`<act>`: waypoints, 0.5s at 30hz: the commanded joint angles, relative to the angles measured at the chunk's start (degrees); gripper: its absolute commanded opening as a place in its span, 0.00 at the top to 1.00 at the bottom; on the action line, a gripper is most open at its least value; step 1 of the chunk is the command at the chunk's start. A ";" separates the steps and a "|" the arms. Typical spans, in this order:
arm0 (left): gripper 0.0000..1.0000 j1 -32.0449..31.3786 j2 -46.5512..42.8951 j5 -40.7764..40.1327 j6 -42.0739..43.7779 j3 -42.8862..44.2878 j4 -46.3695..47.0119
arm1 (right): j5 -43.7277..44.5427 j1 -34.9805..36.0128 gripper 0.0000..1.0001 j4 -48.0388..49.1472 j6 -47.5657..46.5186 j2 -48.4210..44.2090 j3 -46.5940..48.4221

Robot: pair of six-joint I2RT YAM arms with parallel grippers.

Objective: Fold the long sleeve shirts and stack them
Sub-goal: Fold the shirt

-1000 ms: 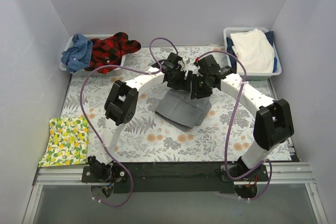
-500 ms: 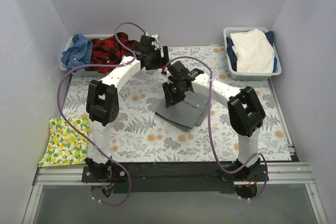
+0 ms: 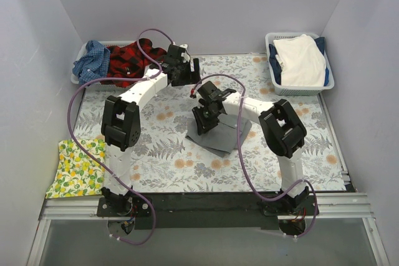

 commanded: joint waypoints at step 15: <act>0.22 1.01 -1.46 11.32 0.83 1.77 -0.06 | 6.13 -2.38 0.61 -18.63 2.29 -26.24 -26.00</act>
